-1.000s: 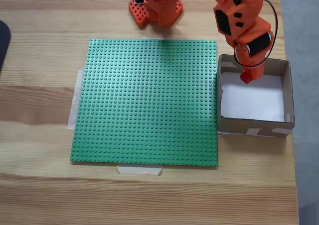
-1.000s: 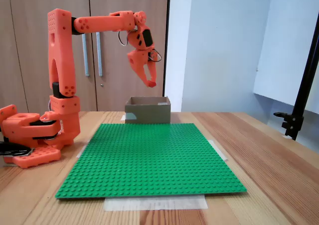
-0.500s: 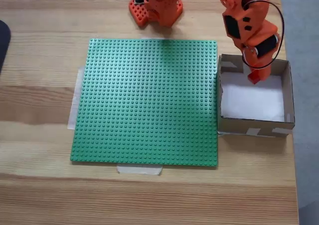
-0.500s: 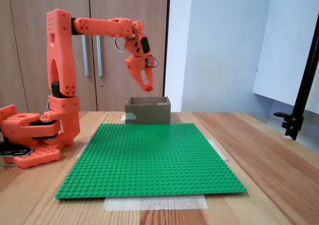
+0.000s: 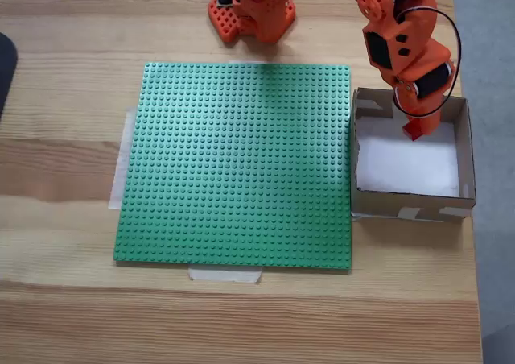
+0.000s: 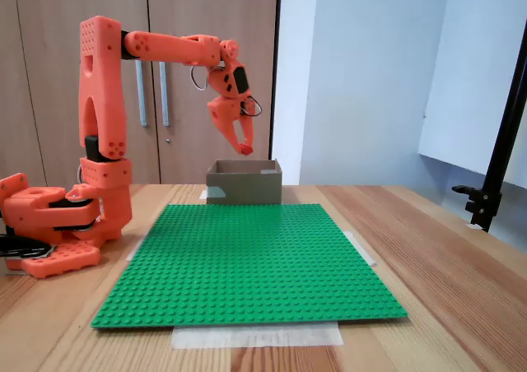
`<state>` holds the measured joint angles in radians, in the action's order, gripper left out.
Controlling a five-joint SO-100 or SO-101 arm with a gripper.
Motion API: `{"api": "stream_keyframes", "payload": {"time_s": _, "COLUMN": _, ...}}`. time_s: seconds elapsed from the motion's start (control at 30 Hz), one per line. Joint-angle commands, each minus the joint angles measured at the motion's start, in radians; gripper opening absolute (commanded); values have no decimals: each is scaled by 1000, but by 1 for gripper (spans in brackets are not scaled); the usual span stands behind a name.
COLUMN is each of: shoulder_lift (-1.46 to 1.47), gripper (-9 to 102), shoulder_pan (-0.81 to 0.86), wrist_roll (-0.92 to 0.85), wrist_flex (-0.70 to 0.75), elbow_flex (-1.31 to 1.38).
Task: Pick the red lego block and put it in the box.
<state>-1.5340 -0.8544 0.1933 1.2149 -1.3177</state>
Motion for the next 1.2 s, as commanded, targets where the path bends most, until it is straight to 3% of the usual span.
{"api": "stream_keyframes", "payload": {"time_s": 0.0, "shoulder_lift": -8, "gripper": 9, "shoulder_pan": -5, "wrist_roll": 5, "wrist_flex": 11, "elbow_flex": 18}}
{"api": "stream_keyframes", "payload": {"time_s": 0.77, "shoulder_lift": -11, "gripper": 14, "shoulder_pan": 6, "wrist_roll": -20, "wrist_flex": 21, "elbow_flex": 14}}
{"api": "stream_keyframes", "payload": {"time_s": 1.17, "shoulder_lift": -152, "gripper": 13, "shoulder_pan": 35, "wrist_roll": -57, "wrist_flex": -44, "elbow_flex": -140}}
